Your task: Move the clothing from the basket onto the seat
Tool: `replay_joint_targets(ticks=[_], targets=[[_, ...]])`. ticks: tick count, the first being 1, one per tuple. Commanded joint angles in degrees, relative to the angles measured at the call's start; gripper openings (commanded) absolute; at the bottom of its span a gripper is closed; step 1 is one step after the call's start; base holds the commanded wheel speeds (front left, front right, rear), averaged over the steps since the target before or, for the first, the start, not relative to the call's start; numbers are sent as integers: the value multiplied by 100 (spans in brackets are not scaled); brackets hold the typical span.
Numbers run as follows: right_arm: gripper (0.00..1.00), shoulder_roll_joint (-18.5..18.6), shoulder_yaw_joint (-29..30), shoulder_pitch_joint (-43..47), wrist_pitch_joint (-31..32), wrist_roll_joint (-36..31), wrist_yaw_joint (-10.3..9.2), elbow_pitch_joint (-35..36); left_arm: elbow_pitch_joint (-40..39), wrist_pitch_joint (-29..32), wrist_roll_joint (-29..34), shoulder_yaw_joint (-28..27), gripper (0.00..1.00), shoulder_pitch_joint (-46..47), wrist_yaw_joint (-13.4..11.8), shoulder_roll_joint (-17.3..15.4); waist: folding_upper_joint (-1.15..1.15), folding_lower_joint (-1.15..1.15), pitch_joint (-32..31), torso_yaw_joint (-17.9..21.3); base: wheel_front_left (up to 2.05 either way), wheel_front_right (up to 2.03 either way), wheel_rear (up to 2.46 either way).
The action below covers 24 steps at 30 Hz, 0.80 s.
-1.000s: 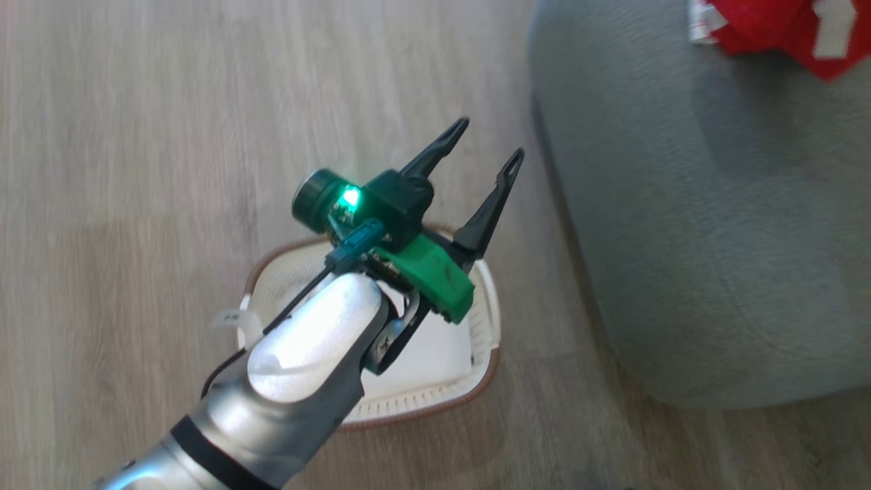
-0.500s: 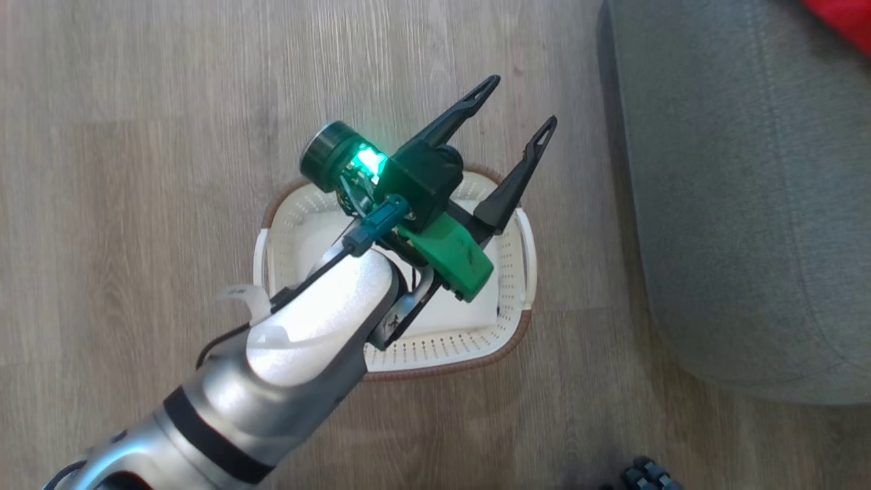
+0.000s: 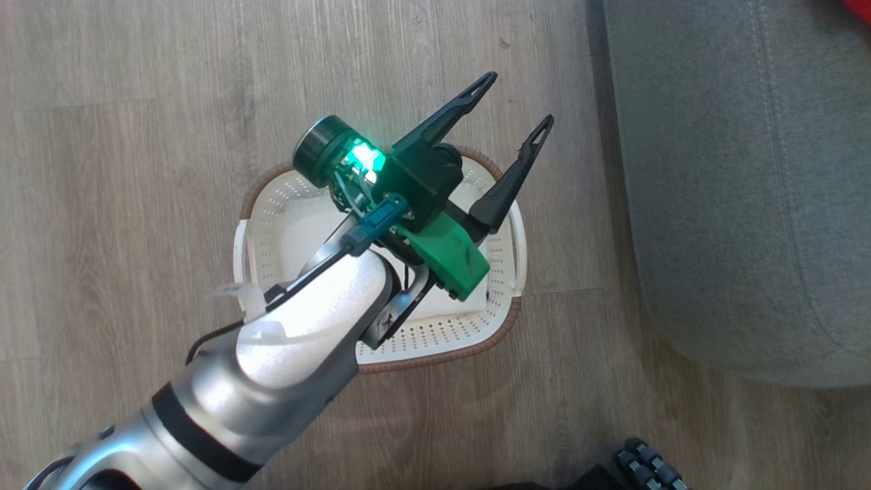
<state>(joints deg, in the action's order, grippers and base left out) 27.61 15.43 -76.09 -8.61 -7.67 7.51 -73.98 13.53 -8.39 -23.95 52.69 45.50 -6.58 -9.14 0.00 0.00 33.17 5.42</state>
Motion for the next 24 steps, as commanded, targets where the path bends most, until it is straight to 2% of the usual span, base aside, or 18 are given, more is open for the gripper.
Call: replay_joint_targets(ticks=[1, 2, 4, 6, 7, 16, 24], targets=[[0, 0, -57, 2, 119, 4, -2, 129, -203, 6, 37, -161, 100, 166, -21, -111, 0, 0, -3, 22, 0, 0, 0], [0, -34, -77, 1, 183, 35, -2, 113, -204, 6, 34, -159, 100, 165, -26, -117, 0, 0, -7, 36, 0, 0, 0], [41, -75, -130, -6, 253, 96, -2, 91, -201, 5, 22, -158, 100, 161, -32, -123, 0, 0, -12, 60, 0, 0, 0], [96, -109, -192, -8, 291, 157, -2, 76, -185, 3, 8, -159, 100, 158, -38, -132, 0, 0, -20, 90, 0, 0, 0], [100, -134, -207, -11, 304, 208, -2, 69, -175, 5, 3, -163, 100, 160, -43, -141, 0, 0, -22, 114, 0, 0, 0], [100, -447, -360, 154, 537, 842, -2, 28, -78, -16, -59, -214, 100, 146, -76, -239, 0, 0, -140, 462, 0, 0, 0], [100, -581, -1134, 534, 553, 1454, -2, 128, 33, -97, -196, -280, 100, -21, -123, -330, 0, 0, -516, 821, 0, 0, 0]])
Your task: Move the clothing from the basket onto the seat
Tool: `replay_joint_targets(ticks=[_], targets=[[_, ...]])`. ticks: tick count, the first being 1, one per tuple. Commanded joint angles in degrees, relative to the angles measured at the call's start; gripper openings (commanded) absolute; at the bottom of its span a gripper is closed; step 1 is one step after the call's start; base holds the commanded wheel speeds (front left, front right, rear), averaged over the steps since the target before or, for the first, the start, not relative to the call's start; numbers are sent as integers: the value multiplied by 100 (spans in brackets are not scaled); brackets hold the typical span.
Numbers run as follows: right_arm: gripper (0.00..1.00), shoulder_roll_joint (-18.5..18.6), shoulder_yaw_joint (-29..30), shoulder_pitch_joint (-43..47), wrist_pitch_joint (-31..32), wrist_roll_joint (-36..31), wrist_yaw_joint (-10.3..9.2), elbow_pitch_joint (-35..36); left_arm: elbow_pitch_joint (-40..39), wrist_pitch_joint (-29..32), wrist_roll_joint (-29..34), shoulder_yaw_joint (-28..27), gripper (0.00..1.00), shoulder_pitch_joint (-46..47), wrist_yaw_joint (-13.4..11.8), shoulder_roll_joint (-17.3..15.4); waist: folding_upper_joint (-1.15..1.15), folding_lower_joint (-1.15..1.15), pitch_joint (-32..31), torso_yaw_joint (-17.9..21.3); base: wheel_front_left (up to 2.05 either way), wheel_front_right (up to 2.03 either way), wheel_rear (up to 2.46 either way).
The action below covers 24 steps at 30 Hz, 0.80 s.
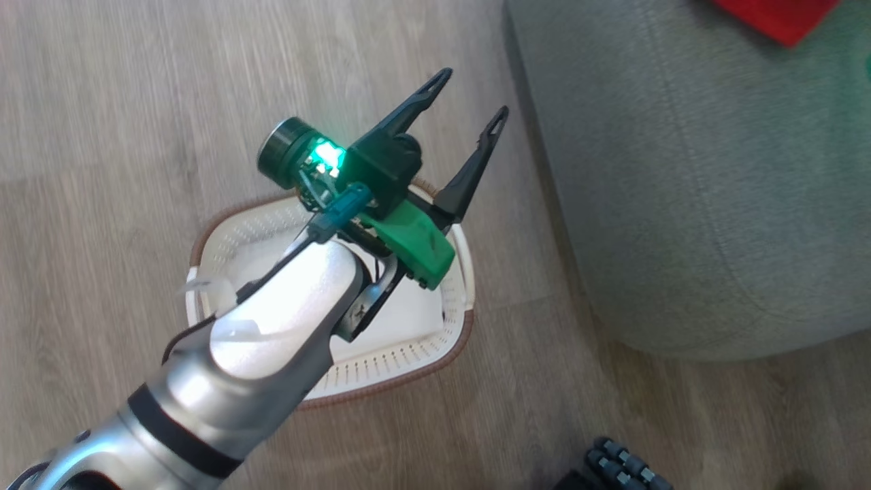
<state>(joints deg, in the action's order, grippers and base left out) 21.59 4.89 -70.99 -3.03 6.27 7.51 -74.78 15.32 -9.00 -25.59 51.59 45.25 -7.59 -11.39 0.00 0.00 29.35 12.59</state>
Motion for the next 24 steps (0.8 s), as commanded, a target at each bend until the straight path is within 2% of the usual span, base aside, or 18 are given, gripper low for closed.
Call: replay_joint_targets(ticks=[1, 8, 15, 24], targets=[[100, 18, -188, 79, 1, 159, -2, 251, -136, -53, -56, -180, 100, -30, -28, -113, 0, 0, -200, 130, 0, 0, 0], [100, 150, -1039, 459, 139, 921, -2, 818, 7, -251, -290, -338, 100, -344, -116, -148, 0, 0, -744, 181, 0, 0, 0], [100, 364, -1975, 741, 195, 1578, -2, 1652, 233, -467, -586, -639, 100, -785, -237, -180, 0, 0, -1398, -20, 0, 0, 0], [100, 131, -2491, 1210, -169, 2067, -2, 2298, 368, -587, -879, -1191, 100, -1500, -410, -251, 0, 0, -2115, -442, 0, 0, 0]])
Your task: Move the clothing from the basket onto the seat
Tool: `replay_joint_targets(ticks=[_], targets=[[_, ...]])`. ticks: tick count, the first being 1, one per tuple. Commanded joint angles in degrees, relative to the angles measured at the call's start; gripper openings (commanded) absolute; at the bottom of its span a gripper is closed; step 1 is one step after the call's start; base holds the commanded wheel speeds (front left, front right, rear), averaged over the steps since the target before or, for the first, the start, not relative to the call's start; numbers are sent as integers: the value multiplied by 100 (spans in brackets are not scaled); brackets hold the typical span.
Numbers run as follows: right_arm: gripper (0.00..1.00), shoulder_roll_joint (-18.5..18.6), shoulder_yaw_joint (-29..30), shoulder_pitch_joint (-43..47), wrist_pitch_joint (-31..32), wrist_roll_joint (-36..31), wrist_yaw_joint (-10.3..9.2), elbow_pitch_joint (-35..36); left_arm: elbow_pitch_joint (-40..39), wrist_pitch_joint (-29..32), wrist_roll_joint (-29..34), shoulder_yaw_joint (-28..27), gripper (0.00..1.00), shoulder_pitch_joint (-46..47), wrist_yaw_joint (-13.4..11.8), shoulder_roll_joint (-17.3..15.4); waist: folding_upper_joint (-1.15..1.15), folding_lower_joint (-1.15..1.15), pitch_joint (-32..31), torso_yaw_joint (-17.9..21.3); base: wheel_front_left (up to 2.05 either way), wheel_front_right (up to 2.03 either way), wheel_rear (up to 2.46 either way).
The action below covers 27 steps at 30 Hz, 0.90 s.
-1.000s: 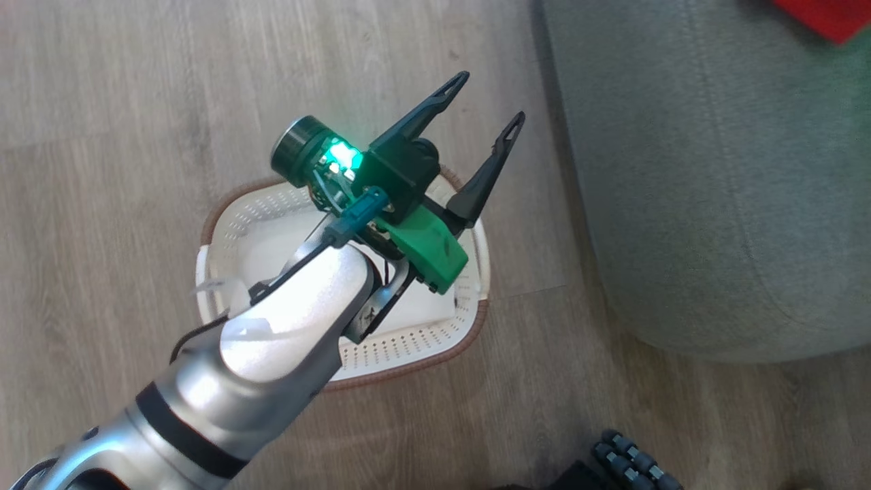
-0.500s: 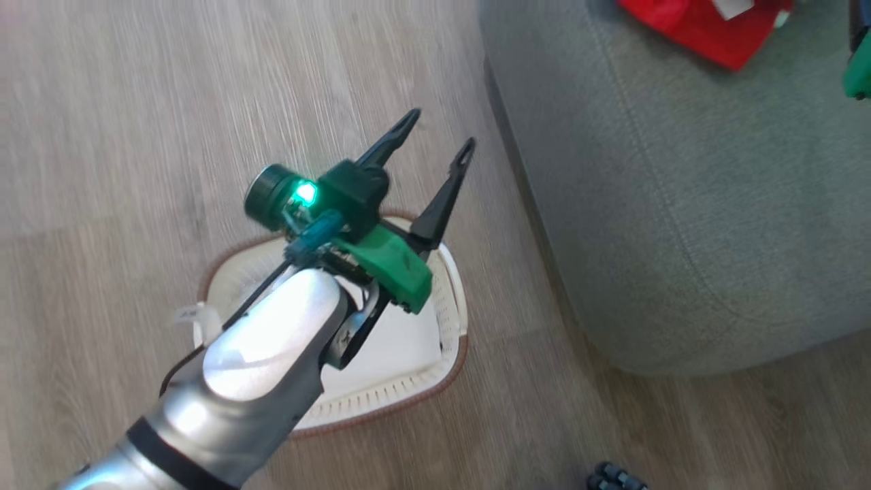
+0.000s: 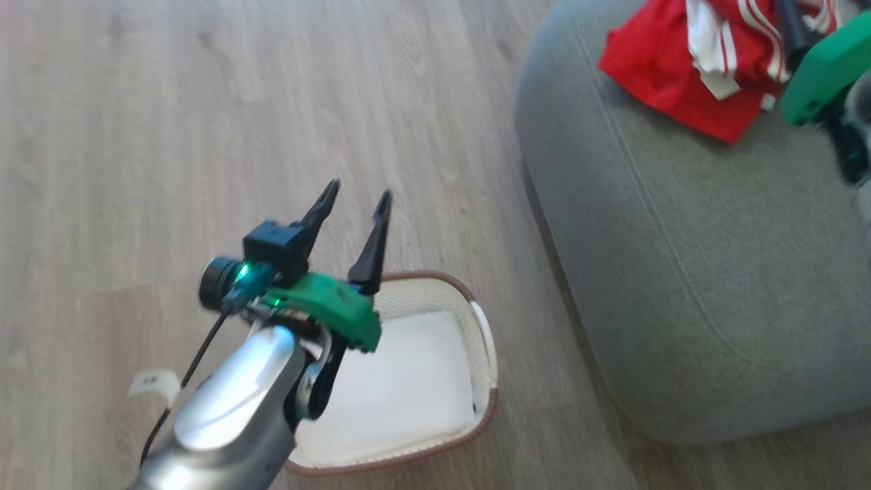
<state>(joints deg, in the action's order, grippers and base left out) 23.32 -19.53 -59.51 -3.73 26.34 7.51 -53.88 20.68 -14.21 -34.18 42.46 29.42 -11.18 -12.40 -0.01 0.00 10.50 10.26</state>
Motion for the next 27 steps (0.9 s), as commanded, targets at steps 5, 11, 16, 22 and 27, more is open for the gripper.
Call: replay_joint_targets(ticks=[5, 11, 16, 22, 27], targets=[[100, -166, -35, 566, -692, 113, -2, 429, -401, -76, -32, -686, 100, -421, -210, -222, 1, 0, -487, -438, 0, 0, 0], [100, -300, 358, 1259, -1066, -184, -2, 709, -790, -77, 147, -1146, 100, -1010, -425, -367, 1, 0, -641, -633, 0, 0, 0], [100, -923, 1395, 2495, -1123, -992, -2, 1816, -1370, -78, 369, -1761, 100, -1802, -575, -398, 1, 0, -764, -702, 0, 0, 0], [100, -1850, 2189, 3912, -1125, -1742, -2, 3128, -1798, -78, 589, -2336, 100, -2606, -666, -365, 1, 0, -862, -669, 0, 0, 0], [100, -2034, 2154, 4637, -1111, -1876, -2, 3712, -1981, -78, 717, -2644, 100, -3176, -661, -280, 1, 0, -921, -666, 0, 0, 0]])
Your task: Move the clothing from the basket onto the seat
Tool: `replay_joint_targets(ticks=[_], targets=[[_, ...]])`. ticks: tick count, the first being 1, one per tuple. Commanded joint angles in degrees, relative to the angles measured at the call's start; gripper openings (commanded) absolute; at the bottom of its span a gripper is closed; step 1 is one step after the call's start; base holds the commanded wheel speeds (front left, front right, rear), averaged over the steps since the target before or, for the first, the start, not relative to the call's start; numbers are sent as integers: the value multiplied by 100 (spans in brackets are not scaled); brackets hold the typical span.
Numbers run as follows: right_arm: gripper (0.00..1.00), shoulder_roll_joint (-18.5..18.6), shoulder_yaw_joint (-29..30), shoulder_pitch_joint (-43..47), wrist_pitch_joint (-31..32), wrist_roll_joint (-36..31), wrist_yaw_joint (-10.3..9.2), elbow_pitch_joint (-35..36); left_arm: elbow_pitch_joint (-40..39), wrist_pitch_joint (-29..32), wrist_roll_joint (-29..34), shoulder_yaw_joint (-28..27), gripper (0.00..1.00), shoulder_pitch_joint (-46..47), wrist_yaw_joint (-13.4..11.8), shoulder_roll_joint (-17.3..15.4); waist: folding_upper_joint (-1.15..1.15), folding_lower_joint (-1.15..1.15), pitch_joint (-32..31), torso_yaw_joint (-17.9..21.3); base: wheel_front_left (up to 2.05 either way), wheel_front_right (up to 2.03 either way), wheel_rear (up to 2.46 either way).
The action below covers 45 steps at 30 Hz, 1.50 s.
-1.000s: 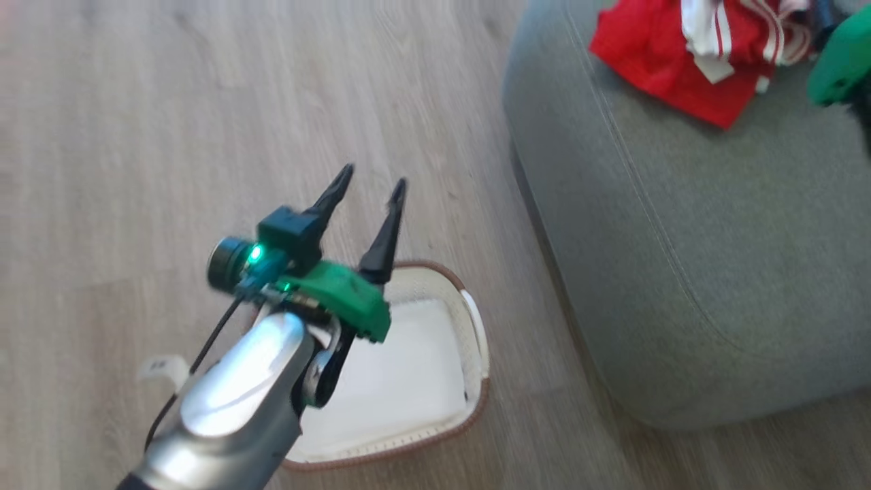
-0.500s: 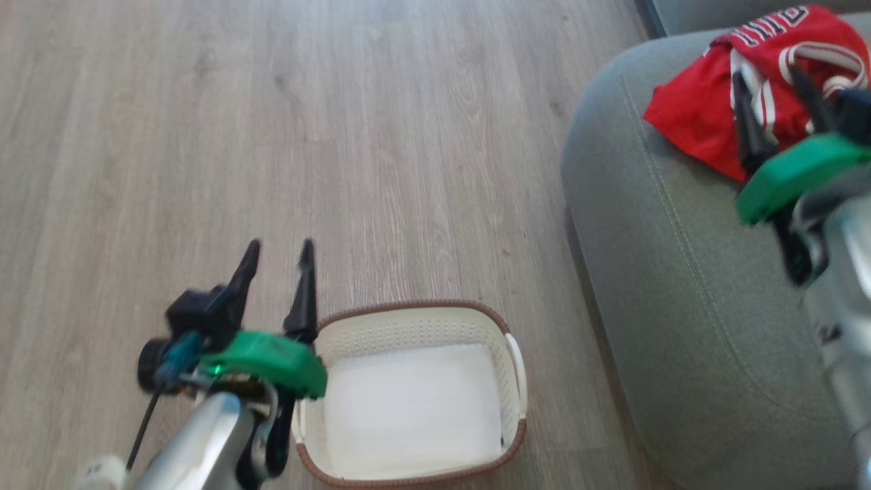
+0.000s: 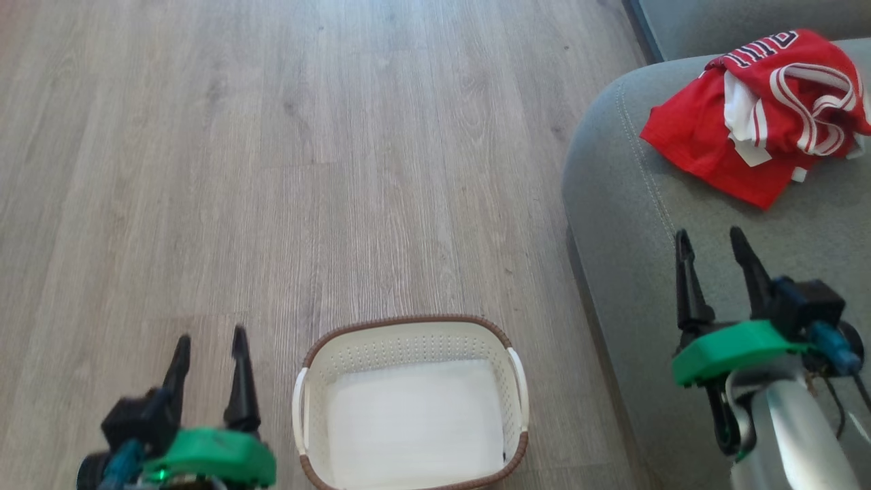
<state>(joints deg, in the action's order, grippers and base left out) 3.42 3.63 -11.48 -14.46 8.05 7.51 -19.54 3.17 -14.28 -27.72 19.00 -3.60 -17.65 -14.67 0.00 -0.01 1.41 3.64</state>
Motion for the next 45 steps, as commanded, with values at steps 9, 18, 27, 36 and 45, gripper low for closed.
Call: replay_joint_targets(ticks=[9, 18, 27, 36, 45], targets=[[100, -53, -664, 398, -17, 366, -2, 588, -352, -72, 288, -653, 100, -313, 29, 188, 0, 1, -140, -177, 0, 0, 0], [100, -54, -749, 587, -28, 384, -2, 619, -323, -72, 440, -851, 100, -530, 211, 400, 0, 1, -239, -347, 0, 0, 0], [100, -54, -765, 746, -38, 398, -2, 583, -225, -72, 539, -975, 100, -588, 332, 496, 0, 1, -321, -405, 0, 0, 0], [100, -54, -763, 805, -46, 451, -2, 551, -174, -72, 627, -1055, 100, -596, 437, 541, 0, 1, -339, -386, 0, 0, 0], [0, -33, -612, 915, 3, 422, 0, 290, 101, 12, 586, -834, 0, -738, 510, 588, 0, 1, -327, -388, 0, 0, 0]])
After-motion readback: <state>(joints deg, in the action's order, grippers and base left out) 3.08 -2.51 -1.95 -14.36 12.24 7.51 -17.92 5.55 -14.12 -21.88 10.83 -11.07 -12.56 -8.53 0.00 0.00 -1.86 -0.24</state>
